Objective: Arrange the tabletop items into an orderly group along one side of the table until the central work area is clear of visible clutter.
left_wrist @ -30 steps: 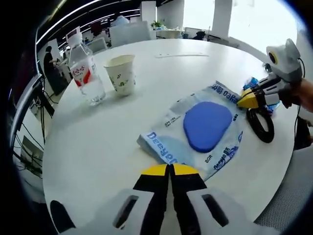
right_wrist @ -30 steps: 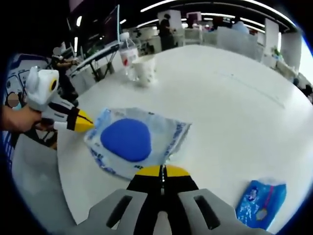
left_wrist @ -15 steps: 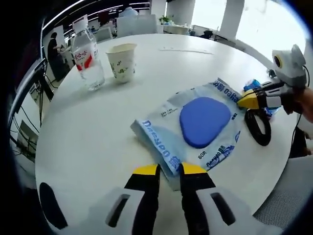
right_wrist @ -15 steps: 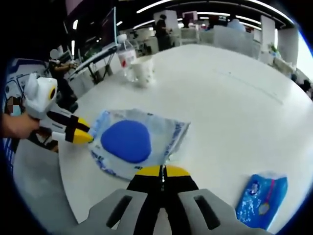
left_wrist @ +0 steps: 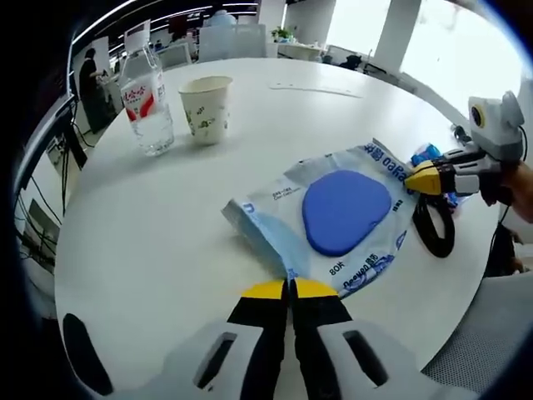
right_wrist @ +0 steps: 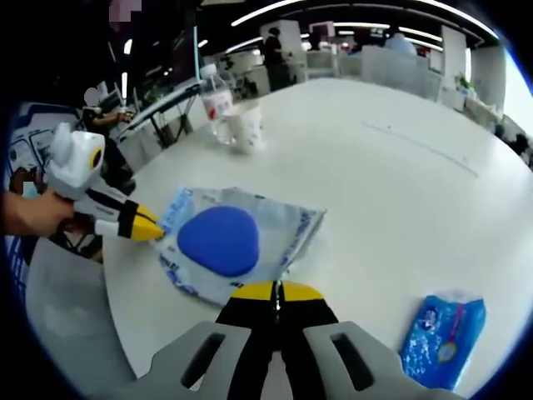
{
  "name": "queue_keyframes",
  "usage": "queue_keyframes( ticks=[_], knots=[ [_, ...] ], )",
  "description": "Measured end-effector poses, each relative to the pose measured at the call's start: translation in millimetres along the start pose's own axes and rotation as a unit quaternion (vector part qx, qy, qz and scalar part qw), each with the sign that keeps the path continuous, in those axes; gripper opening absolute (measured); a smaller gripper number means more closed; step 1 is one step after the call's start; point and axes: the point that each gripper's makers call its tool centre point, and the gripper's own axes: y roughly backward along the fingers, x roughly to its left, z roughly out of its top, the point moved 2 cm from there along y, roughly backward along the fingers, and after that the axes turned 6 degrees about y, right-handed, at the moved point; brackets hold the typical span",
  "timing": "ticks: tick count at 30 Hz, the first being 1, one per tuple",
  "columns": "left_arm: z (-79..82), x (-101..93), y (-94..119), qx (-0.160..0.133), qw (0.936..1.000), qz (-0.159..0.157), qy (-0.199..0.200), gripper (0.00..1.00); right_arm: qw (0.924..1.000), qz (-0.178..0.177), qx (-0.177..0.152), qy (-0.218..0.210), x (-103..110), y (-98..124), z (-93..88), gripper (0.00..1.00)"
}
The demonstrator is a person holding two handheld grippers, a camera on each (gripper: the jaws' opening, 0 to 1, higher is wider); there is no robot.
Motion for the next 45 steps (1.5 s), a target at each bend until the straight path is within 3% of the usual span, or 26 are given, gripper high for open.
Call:
queue_keyframes(
  ticks=[20, 30, 45],
  knots=[
    [31.9, -9.1, 4.1, -0.014, 0.9995, -0.016, -0.023, 0.0, 0.9994, -0.022, -0.027, -0.008, -10.0, 21.8, 12.8, 0.0],
    [51.4, -12.7, 9.0, -0.017, 0.9985, -0.022, -0.047, 0.0, 0.9994, -0.027, -0.02, -0.005, -10.4, 29.4, 13.1, 0.0],
    [64.0, -19.7, 12.7, -0.022, 0.9968, -0.029, -0.071, 0.0, 0.9992, -0.033, -0.021, 0.003, -12.4, 40.1, 16.7, 0.0]
  ],
)
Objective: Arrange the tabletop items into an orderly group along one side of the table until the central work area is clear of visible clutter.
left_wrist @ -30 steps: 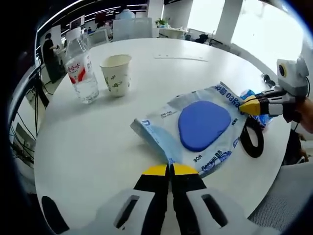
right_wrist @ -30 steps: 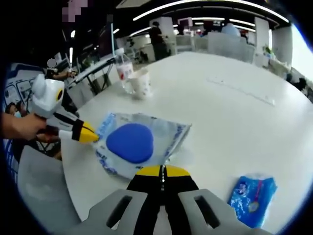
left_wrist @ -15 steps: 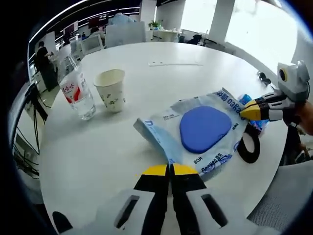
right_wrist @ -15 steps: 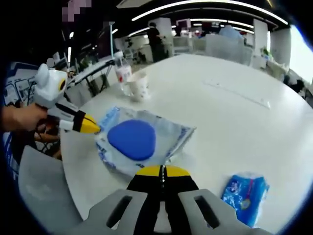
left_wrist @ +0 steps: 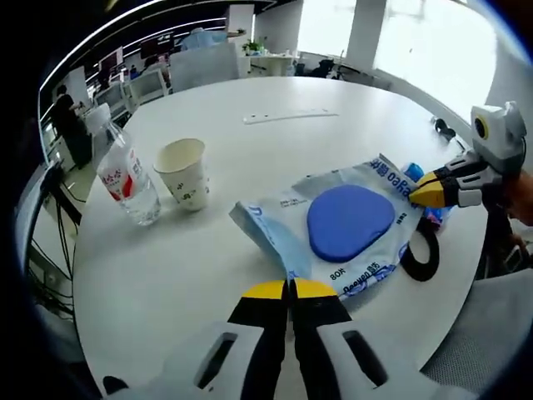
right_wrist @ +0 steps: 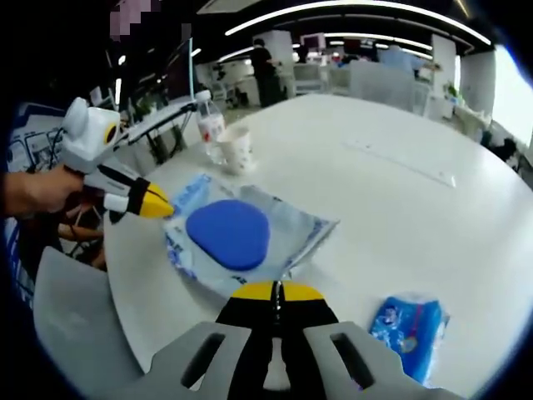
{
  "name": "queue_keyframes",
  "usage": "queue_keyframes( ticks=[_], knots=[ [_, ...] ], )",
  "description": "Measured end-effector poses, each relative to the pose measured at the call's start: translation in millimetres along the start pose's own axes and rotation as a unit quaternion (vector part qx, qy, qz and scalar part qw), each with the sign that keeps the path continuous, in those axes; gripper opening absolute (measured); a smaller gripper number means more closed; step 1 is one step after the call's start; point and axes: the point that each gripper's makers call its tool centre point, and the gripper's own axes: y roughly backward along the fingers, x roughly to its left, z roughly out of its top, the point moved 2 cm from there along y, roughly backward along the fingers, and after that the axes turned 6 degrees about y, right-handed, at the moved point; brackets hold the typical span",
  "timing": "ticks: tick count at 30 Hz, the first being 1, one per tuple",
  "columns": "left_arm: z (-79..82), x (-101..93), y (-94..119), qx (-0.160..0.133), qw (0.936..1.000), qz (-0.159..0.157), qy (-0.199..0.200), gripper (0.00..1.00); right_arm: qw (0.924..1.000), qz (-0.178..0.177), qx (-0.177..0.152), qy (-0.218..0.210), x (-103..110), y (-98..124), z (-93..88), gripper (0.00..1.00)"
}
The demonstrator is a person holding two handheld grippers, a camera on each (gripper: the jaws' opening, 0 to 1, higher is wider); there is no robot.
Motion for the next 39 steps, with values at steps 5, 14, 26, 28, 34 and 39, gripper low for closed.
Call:
queue_keyframes(
  ticks=[5, 14, 26, 28, 34, 39],
  knots=[
    [5.4, 1.3, 0.9, -0.003, 1.0, -0.001, -0.004, 0.0, 1.0, -0.003, -0.001, 0.004, -1.3, 1.2, 5.4, 0.0],
    [20.9, 5.5, -1.5, -0.01, 0.9999, -0.004, -0.008, 0.0, 0.9999, -0.01, -0.002, 0.01, -7.7, 0.5, 16.9, 0.0],
    [29.0, 0.3, -17.2, -0.009, 0.9998, -0.017, -0.009, 0.0, 0.9998, -0.022, 0.004, -0.002, -23.1, -1.6, 10.6, 0.0],
    [31.2, 0.6, -20.0, -0.008, 0.9997, -0.019, -0.009, 0.0, 0.9997, -0.023, 0.005, -0.006, -25.3, -3.0, 10.2, 0.0],
    [34.3, 4.1, -29.2, -0.005, 0.9996, -0.022, -0.015, 0.0, 0.9995, -0.026, 0.009, -0.012, -30.6, -11.0, 10.4, 0.0],
    [35.5, 7.5, -37.4, -0.003, 0.9997, -0.021, -0.015, 0.0, 0.9995, -0.025, 0.015, -0.008, -34.1, -16.4, 9.7, 0.0]
  ],
)
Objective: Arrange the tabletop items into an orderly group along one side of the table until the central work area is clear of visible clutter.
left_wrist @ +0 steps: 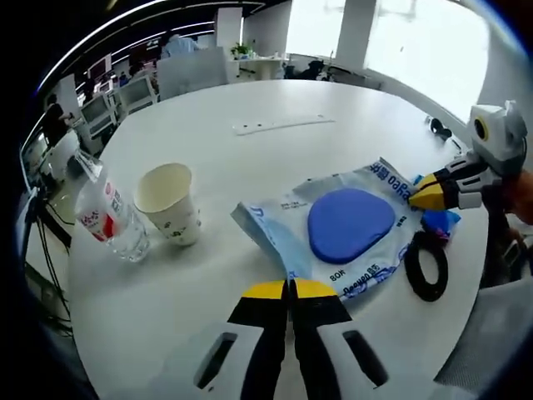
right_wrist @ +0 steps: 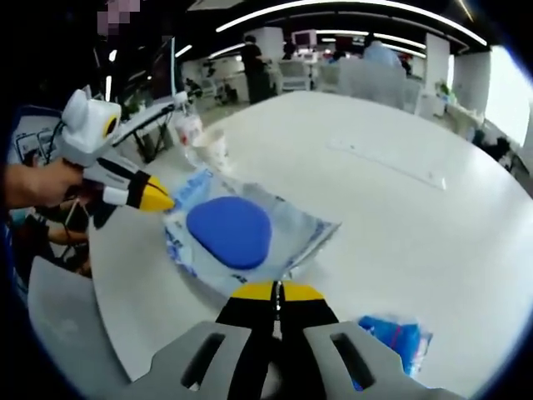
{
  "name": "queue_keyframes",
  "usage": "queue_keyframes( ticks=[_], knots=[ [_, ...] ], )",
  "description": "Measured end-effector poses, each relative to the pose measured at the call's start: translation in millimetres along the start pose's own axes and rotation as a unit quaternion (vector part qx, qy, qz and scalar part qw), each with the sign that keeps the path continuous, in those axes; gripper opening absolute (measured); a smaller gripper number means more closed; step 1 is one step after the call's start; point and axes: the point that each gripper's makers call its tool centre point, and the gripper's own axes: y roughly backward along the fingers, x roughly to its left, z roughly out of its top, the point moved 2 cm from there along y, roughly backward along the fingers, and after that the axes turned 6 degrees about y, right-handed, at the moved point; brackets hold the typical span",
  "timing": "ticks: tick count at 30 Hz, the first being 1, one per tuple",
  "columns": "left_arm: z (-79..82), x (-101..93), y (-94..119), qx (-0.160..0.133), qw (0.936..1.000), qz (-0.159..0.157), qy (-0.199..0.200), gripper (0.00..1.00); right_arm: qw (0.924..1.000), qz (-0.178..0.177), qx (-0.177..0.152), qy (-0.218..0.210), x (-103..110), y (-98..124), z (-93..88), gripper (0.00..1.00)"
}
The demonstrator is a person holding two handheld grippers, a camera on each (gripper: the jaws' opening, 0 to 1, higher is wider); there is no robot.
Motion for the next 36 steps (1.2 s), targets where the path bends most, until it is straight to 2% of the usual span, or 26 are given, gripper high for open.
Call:
queue_keyframes(
  ticks=[19, 36],
  knots=[
    [12.9, 10.6, -25.6, -0.018, 0.9998, 0.001, -0.004, 0.0, 0.9999, -0.011, 0.01, 0.005, -17.1, -24.1, -0.8, 0.0],
    [23.2, 21.4, -44.8, -0.026, 0.9997, 0.003, 0.0, 0.0, 0.9997, -0.018, -0.008, 0.014, -33.9, -39.9, 10.4, 0.0]
  ],
)
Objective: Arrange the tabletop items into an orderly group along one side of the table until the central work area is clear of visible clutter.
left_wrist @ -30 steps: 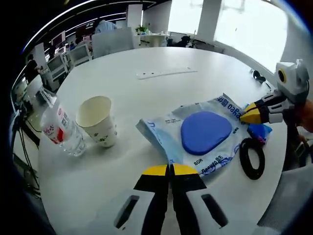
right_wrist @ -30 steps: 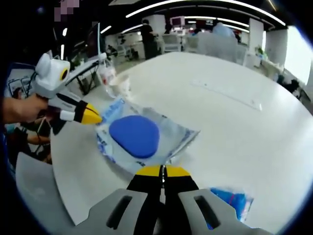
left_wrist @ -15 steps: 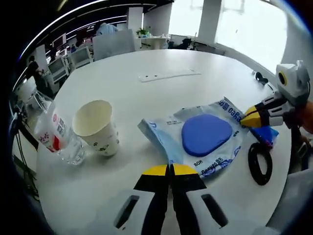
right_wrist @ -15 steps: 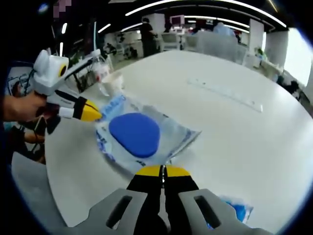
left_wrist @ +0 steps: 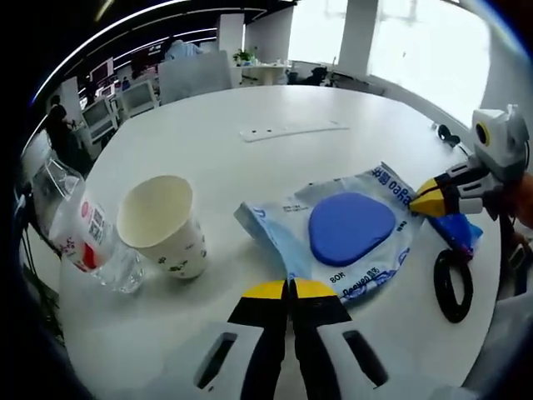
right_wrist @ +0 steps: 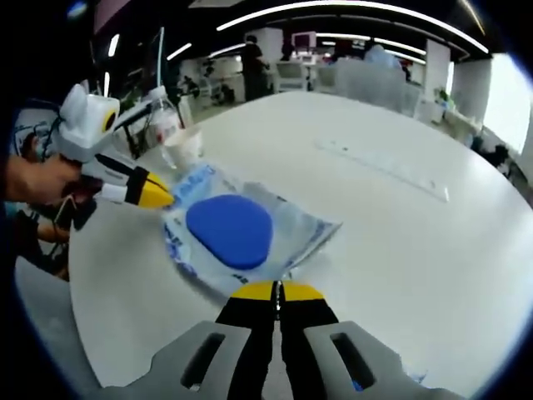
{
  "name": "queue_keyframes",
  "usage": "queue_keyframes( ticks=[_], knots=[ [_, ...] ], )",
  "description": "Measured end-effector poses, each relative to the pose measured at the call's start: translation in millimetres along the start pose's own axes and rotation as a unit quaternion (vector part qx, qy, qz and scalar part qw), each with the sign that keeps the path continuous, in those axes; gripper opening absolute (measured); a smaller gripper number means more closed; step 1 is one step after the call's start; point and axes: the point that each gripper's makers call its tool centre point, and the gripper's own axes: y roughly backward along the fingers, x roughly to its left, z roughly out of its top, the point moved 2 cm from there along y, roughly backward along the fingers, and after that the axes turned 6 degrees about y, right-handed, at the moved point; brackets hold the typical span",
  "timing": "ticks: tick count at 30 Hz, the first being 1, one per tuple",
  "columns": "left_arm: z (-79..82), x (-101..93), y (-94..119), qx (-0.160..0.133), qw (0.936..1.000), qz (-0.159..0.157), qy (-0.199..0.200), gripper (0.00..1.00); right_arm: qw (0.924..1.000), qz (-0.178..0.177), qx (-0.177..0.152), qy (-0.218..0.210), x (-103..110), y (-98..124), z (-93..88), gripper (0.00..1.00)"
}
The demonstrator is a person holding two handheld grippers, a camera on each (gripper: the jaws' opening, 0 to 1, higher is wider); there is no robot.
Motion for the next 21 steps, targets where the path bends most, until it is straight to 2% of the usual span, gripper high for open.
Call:
queue_keyframes(
  ticks=[12, 21],
  knots=[
    [2.7, 13.1, -13.9, -0.001, 0.9999, 0.01, 0.008, 0.0, 0.9999, -0.005, -0.008, -0.011, -6.1, -17.2, 6.5, 0.0],
    [2.4, 13.9, -23.8, 0.0, 0.9998, 0.019, 0.001, 0.0, 0.9998, -0.009, 0.0, -0.018, -11.5, -26.5, 1.3, 0.0]
  ],
)
